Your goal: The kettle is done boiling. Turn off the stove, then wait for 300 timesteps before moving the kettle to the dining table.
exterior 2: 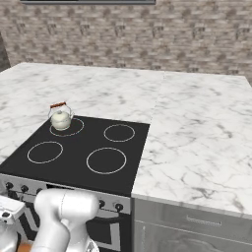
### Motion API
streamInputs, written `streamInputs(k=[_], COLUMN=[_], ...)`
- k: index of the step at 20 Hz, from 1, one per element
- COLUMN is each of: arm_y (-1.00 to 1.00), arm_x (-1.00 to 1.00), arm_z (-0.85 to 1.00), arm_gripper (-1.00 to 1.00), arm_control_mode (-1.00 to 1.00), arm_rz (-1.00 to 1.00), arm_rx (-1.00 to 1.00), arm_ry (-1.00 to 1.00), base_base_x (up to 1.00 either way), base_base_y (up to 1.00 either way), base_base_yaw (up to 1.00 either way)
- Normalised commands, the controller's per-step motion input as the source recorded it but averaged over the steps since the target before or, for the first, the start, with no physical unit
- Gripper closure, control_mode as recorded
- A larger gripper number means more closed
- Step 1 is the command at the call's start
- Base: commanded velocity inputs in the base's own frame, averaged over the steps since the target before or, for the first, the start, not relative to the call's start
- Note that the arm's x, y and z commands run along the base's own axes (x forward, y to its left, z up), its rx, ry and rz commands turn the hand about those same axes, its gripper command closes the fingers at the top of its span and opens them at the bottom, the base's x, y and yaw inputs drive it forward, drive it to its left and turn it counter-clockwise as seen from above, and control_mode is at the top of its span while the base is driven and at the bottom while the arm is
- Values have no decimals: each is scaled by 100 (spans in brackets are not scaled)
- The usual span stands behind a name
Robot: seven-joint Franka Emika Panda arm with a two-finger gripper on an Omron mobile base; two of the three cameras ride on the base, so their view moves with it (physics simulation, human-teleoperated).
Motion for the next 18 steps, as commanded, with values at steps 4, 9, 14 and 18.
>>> streamInputs(k=[4, 9, 14, 18], arm_y=[-16, -21, -9, 0], arm_x=[-50, -43, -21, -7], arm_z=[17, 38, 59, 70], arm_gripper=[-100, -100, -100, -100], arm_control_mode=[-100, -100, -100, -100], arm_rz=[-5, -4, -4, -4], arm_rx=[1, 1, 0, 0], arm_ry=[-9, -7, -2, 0], base_base_x=[0, 0, 0, 0], base_base_y=[0, 0, 0, 0], base_base_yaw=[0, 0, 0, 0])
